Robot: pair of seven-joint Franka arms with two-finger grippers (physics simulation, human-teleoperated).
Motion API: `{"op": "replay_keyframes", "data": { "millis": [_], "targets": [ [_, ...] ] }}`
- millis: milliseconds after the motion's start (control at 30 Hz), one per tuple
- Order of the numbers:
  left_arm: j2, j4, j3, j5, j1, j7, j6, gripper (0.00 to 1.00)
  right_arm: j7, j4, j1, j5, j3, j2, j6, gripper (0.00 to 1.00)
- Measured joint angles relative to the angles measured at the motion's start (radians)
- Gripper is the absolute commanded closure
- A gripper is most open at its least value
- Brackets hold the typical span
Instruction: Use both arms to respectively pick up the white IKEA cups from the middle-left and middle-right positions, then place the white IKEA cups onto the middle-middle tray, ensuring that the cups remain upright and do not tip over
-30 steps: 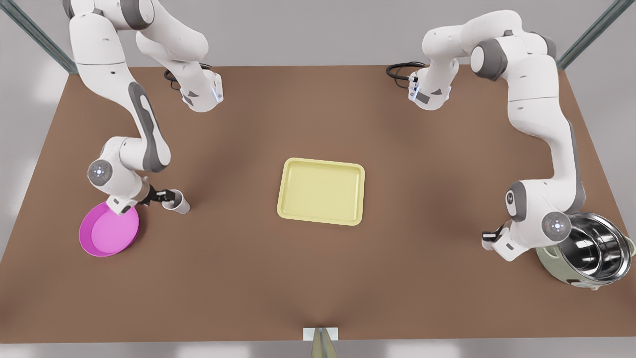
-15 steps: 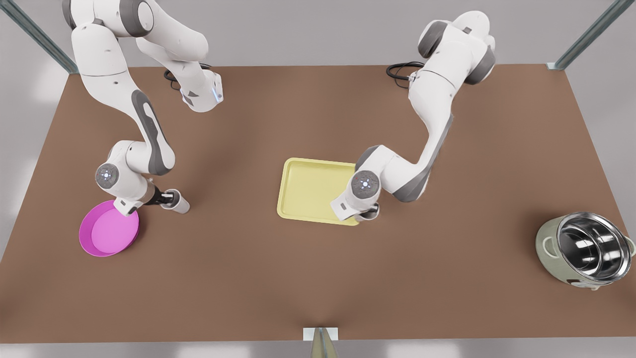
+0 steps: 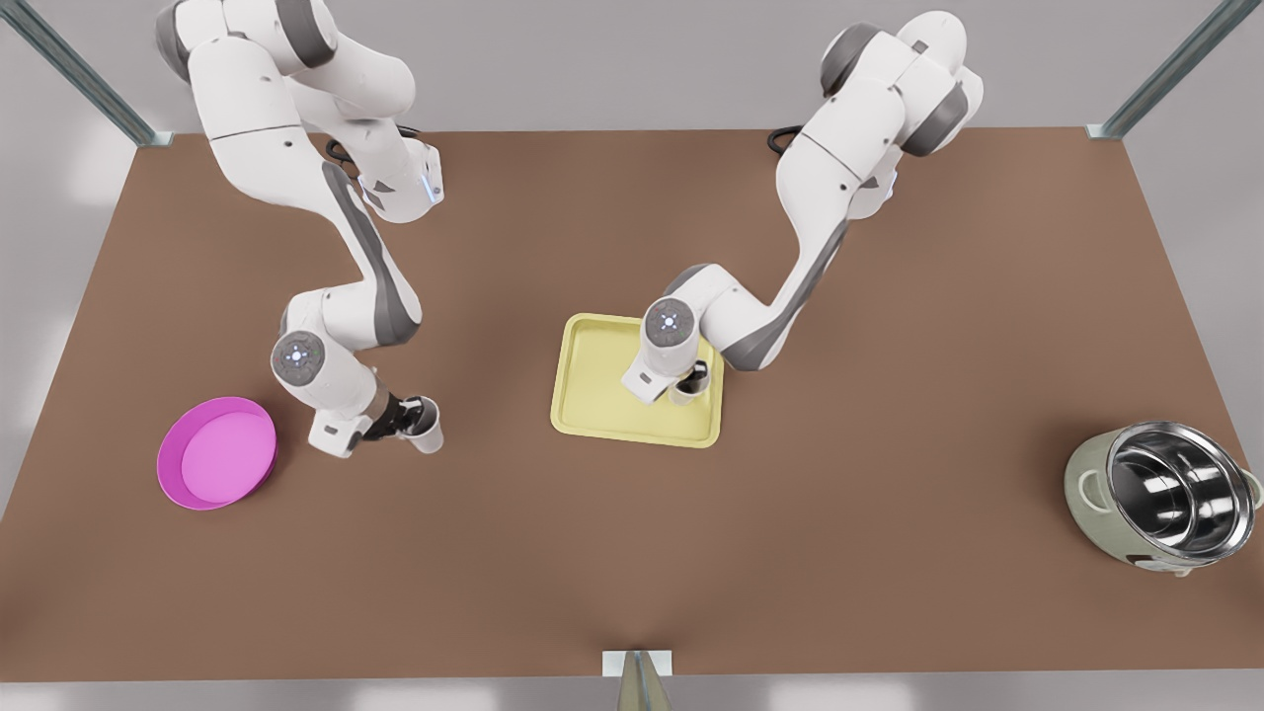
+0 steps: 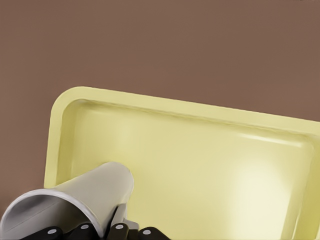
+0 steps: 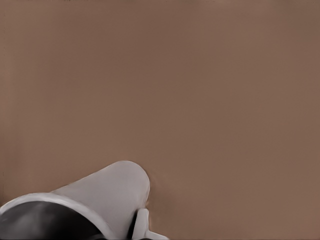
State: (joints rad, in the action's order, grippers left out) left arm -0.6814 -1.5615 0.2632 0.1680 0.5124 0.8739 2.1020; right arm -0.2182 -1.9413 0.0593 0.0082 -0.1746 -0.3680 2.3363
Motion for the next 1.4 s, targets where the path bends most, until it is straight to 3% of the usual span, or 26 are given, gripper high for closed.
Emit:
{"op": "replay_keyframes", "data": {
  "millis": [100,233,267,367,533,667,800,833,867,933,1000,1067,1300,1400],
  "targets": [
    [-0.011,-0.006,0.000,0.000,0.000,0.058,0.029,0.73,0.002,0.040,0.086,0.000,-0.002,-0.034,-0.009,0.79],
    [-0.020,-0.008,0.000,0.000,0.006,0.120,0.056,0.39,0.005,0.077,0.210,0.017,-0.002,-0.045,-0.013,0.79],
    [-0.020,-0.008,0.000,0.001,0.007,0.133,0.060,0.35,0.006,0.080,0.233,0.026,-0.002,-0.047,-0.014,0.79],
    [-0.011,-0.008,0.000,0.004,0.007,0.175,0.066,0.00,0.009,0.081,0.253,0.048,-0.025,-0.049,-0.017,0.79],
    [0.034,-0.006,0.012,0.002,-0.001,0.233,0.028,0.00,0.011,0.089,0.293,0.073,-0.061,-0.080,-0.019,0.79],
    [0.106,0.016,0.103,-0.001,-0.098,0.267,-0.071,0.00,0.013,0.119,0.332,0.083,-0.066,-0.138,-0.016,0.79],
    [0.144,0.287,0.126,-0.001,-0.282,0.257,-0.316,0.00,0.014,0.127,0.341,0.087,-0.067,-0.164,-0.014,0.79],
    [0.146,0.363,0.126,0.000,-0.357,0.233,-0.394,0.00,0.014,0.128,0.341,0.087,-0.067,-0.170,-0.014,0.61],
    [0.146,0.428,0.125,0.001,-0.442,0.204,-0.466,0.00,0.016,0.129,0.341,0.087,-0.067,-0.173,-0.014,0.01],
    [0.161,0.468,0.099,0.001,-0.565,0.139,-0.578,0.00,0.018,0.129,0.342,0.086,-0.067,-0.178,-0.013,0.00],
    [0.351,0.219,-0.098,-0.025,-0.514,0.038,-0.611,0.00,0.020,0.141,0.344,0.085,-0.066,-0.188,-0.012,0.00],
    [0.421,0.161,-0.171,-0.069,-0.485,-0.060,-0.652,0.00,0.022,0.147,0.344,0.084,-0.066,-0.192,-0.012,0.00],
    [0.421,0.177,-0.178,-0.145,-0.470,-0.327,-0.752,0.00,0.026,0.150,0.336,0.086,-0.073,-0.112,-0.041,0.00],
    [0.420,0.173,-0.172,-0.176,-0.471,-0.413,-0.770,0.00,0.027,0.282,0.275,0.116,-0.060,-0.012,-0.216,0.00]
  ]
}}
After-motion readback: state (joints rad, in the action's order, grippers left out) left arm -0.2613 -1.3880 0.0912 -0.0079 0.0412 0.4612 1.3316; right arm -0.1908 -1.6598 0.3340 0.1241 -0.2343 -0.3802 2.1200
